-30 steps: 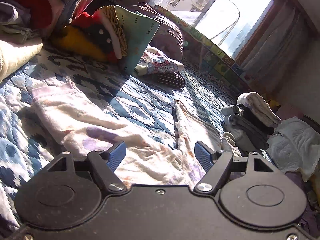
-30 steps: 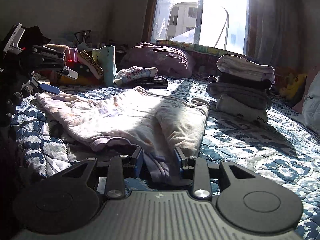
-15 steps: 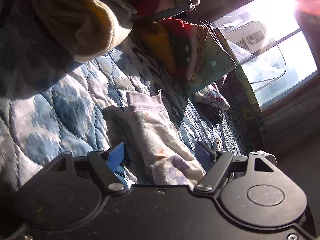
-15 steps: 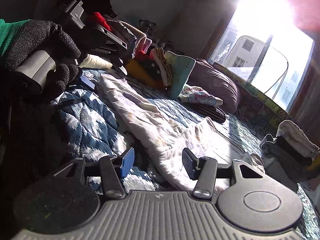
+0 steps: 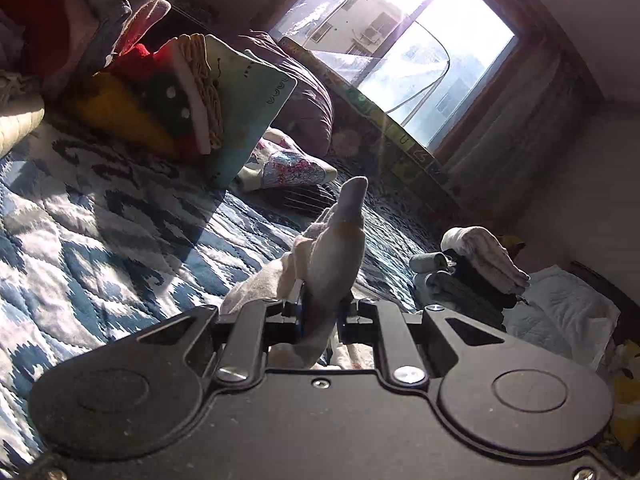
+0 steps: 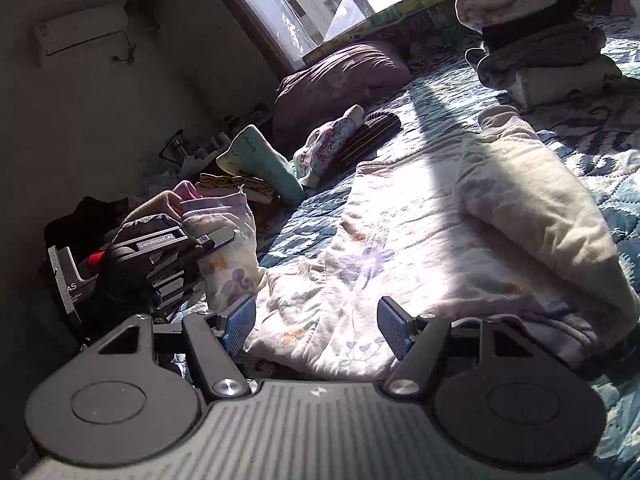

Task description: Fold clothes

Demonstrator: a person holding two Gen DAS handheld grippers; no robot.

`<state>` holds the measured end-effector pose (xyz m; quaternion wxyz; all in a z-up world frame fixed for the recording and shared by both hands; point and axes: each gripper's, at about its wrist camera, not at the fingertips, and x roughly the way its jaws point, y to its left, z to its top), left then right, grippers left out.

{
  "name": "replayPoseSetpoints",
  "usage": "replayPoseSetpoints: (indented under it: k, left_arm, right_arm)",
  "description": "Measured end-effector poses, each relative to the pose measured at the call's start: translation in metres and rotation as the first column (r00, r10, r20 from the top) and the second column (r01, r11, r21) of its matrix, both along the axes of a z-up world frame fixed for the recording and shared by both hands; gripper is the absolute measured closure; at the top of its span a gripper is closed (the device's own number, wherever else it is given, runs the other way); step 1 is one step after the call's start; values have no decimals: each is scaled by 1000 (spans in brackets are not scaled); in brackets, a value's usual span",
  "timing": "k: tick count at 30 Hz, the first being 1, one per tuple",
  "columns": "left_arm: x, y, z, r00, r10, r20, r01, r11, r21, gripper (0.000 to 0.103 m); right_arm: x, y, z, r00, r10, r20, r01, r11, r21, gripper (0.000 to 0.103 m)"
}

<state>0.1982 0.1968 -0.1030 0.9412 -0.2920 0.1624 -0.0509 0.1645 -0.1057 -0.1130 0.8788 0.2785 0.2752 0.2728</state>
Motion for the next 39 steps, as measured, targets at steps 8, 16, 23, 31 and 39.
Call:
replayPoseSetpoints:
  k: [8,16,23,31,39]
  left_arm:
    - [21,-109,-17,968,-228,-106,251,901,353,90]
    - [5,-82,-9,932,-346,-109,362,903,230,43]
    - [-16,0,-2,991,-129,-29,131,988,77,41]
    - [-21,21,-9,991,-124,-39,125,992,11,40]
    - [-21,28,-8,993,-115,-22,114,993,-43,40]
  right_arm:
    - [27,-45,-18,990,-95,-103,111,980,168,29]
    - [49,-27,-37,976,-52,-211,106,962,251,25]
    - [60,12,-29,975,-100,-199,118,990,79,29]
    - [43,7,-48,895,-234,-380,331,919,215,41]
    - [62,25,-54,877,-243,-414,363,900,241,40]
